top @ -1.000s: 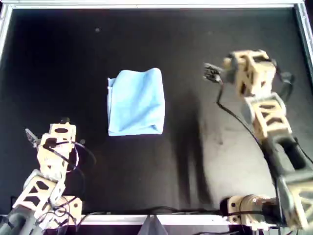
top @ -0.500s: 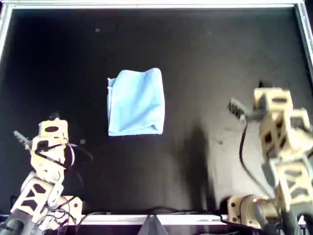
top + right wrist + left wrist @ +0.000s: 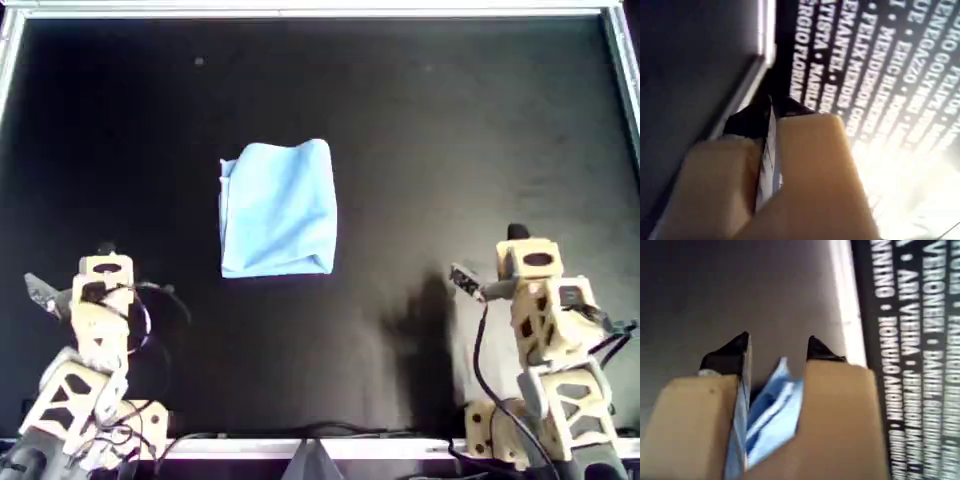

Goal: Fold a cloth

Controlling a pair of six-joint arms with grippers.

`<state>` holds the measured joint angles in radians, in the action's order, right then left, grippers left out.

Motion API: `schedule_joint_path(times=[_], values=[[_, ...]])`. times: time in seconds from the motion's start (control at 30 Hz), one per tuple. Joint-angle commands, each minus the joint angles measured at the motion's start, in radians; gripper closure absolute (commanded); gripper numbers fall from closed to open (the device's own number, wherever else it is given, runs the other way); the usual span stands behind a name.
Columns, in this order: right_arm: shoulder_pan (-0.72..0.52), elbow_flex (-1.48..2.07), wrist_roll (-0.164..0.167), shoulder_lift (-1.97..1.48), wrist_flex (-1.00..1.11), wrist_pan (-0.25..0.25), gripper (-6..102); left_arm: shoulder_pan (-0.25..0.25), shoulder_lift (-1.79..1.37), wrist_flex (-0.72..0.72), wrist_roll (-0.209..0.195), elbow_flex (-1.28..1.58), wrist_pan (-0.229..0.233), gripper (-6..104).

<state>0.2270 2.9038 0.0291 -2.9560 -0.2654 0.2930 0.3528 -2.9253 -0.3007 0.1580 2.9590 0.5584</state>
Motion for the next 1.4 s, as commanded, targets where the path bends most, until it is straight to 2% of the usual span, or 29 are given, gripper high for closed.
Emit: schedule_joint_path(times=[0.0, 0.13, 0.23, 0.4, 0.5, 0.57, 0.7, 0.73, 0.8, 0.9, 1.0, 1.03, 1.1, 1.23, 1.27, 1.37], values=[[-0.008, -0.012, -0.006, -0.026, 0.017, 0.011, 94, -0.008, -0.02, -0.083, -0.026, -0.106, 0.002, 59], [-0.008, -0.009, -0.006, -0.018, 0.002, 0.011, 94, -0.002, -0.02, -0.173, -0.114, -0.11, -0.002, 59], [-0.008, -0.009, -0.008, -0.017, -0.077, 0.011, 94, 0.023, -0.02, -0.249, -0.155, -0.097, -0.025, 59], [-0.008, -0.009, -0.008, -0.029, -0.198, 0.011, 93, 0.023, -0.023, -0.347, -0.19, -0.098, -0.06, 59], [-0.035, 0.02, -0.009, -0.038, -0.221, 0.011, 93, 0.023, -0.023, -0.387, -0.192, -0.101, -0.06, 59], [-0.051, 0.04, -0.009, -0.067, -0.225, -0.008, 93, 0.023, -0.025, -0.413, -0.192, -0.092, -0.06, 59], [-0.038, 0.126, -0.009, -0.14, -0.232, -0.008, 92, 0.018, -0.075, -0.497, -0.195, -0.087, -0.06, 58], [-0.037, 0.133, -0.009, -0.15, -0.245, -0.008, 92, 0.012, -0.091, -0.523, -0.204, -0.087, -0.06, 58], [-0.037, 0.129, -0.012, -0.153, -0.291, -0.008, 92, 0.012, -0.112, -0.568, -0.249, -0.087, -0.06, 58], [-0.032, 0.127, -0.051, -0.153, -0.333, -0.011, 92, 0.014, -0.13, -0.611, -0.325, -0.087, -0.06, 57], [0.003, 0.127, -0.115, -0.153, -0.347, -0.006, 93, 0.017, -0.137, -0.663, -0.347, -0.087, -0.06, 59], [0.028, 0.127, -0.133, -0.156, -0.368, 0.009, 93, 0.017, -0.146, -0.68, -0.347, -0.087, -0.057, 59], [0.057, 0.124, -0.161, -0.161, -0.448, 0.009, 92, 0.02, -0.152, -0.701, -0.351, -0.089, -0.044, 59], [0.063, 0.121, -0.173, -0.163, -0.561, 0.011, 92, 0.023, -0.152, -0.703, -0.353, -0.087, -0.043, 59], [0.063, 0.124, -0.161, -0.163, -0.569, 0.011, 92, 0.023, -0.152, -0.701, -0.351, -0.087, -0.043, 59], [0.063, 0.129, -0.158, -0.161, -0.569, 0.009, 92, 0.023, -0.15, -0.699, -0.344, -0.087, -0.054, 59]])
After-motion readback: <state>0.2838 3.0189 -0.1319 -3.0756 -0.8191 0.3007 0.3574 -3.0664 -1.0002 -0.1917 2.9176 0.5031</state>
